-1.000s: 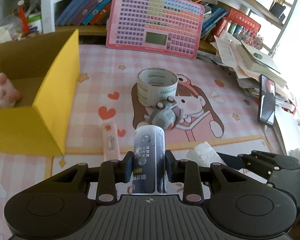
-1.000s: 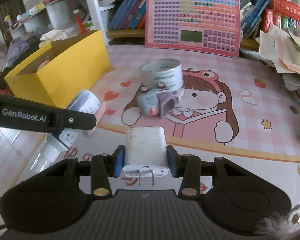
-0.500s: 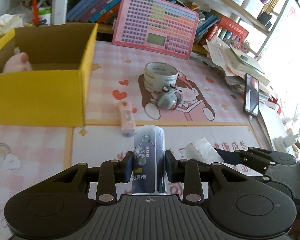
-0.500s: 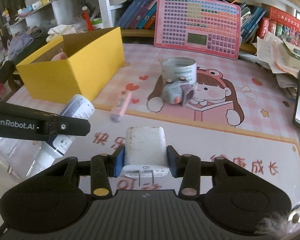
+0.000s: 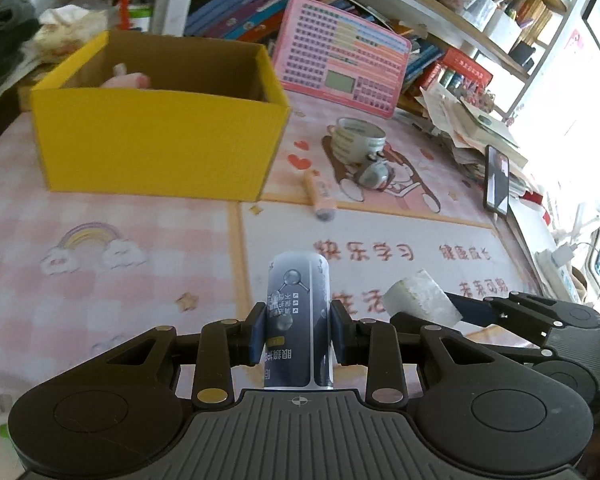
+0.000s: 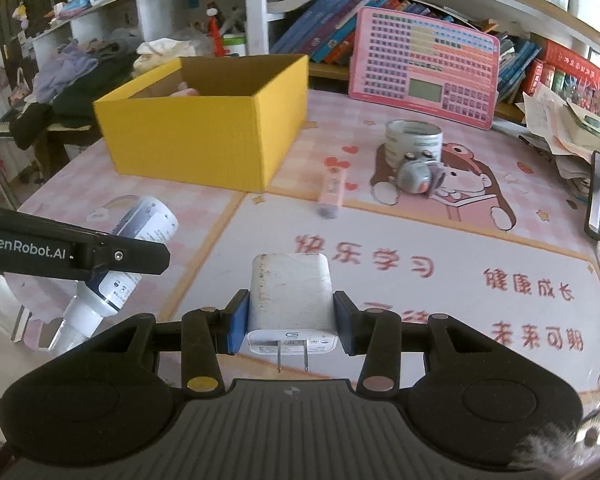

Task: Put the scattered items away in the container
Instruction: 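Lift the bottle with the left tool and move it toward the yellow box, then carry the bottle over the yellow box with the left tool while the right tool carries the charger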

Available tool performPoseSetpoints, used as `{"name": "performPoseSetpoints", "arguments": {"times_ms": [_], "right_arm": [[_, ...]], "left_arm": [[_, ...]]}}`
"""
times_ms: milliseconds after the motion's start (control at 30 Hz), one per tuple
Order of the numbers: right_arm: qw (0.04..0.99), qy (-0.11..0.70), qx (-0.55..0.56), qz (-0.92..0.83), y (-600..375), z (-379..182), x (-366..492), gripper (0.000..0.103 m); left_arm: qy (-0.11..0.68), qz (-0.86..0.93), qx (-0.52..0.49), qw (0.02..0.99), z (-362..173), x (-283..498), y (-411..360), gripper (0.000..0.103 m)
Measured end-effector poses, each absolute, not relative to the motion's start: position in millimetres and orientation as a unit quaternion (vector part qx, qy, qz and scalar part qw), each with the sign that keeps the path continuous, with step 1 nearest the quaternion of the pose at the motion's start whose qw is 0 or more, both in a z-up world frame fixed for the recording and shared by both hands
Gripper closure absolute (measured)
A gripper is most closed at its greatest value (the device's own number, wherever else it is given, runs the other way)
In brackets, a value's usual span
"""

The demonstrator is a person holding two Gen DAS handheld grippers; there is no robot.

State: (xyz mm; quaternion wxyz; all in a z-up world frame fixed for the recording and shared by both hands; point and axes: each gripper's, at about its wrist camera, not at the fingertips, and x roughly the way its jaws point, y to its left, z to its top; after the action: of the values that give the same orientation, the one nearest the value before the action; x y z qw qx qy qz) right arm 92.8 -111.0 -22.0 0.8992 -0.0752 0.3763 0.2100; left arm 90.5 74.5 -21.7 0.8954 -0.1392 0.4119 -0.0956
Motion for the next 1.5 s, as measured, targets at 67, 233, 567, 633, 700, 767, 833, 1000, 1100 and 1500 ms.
{"name": "performPoseSetpoints", "arguments": {"times_ms": [67,233,567,633,700,767,833,1000,1100,1500], "right_arm": [[0.899,0.375,-0.076,0.211,-101,-22,84,0.061],[0.897,0.373,-0.084,0.22,-76,-22,64,0.062],[0.894,0.365,-0.109,0.238,-38,-18,46,0.061],[0.893,0.364,-0.112,0.242,-31,-18,44,0.061],[0.891,0.363,-0.116,0.246,-24,-18,43,0.061],[0.889,0.363,-0.12,0.252,-17,-18,41,0.061],[0.887,0.364,-0.123,0.257,-11,-18,41,0.061],[0.881,0.36,-0.136,0.274,5,-15,41,0.062],[0.879,0.359,-0.14,0.282,14,-14,44,0.062],[0.87,0.359,-0.148,0.302,23,-17,68,0.062]], "left_arm": [[0.41,-0.095,-0.139,0.897,-22,81,84,0.072],[0.408,-0.088,-0.146,0.897,-25,60,109,0.072],[0.392,-0.071,-0.168,0.902,-22,38,144,0.072],[0.391,-0.069,-0.17,0.902,-22,35,150,0.072],[0.388,-0.064,-0.172,0.903,-21,33,157,0.072],[0.385,-0.058,-0.174,0.905,-19,30,163,0.072],[0.382,-0.052,-0.177,0.906,-17,28,171,0.072],[0.373,-0.03,-0.186,0.908,-15,21,191,0.072],[0.373,-0.019,-0.192,0.908,-16,19,199,0.072],[0.375,0.005,-0.205,0.904,-21,33,207,0.072]]}}
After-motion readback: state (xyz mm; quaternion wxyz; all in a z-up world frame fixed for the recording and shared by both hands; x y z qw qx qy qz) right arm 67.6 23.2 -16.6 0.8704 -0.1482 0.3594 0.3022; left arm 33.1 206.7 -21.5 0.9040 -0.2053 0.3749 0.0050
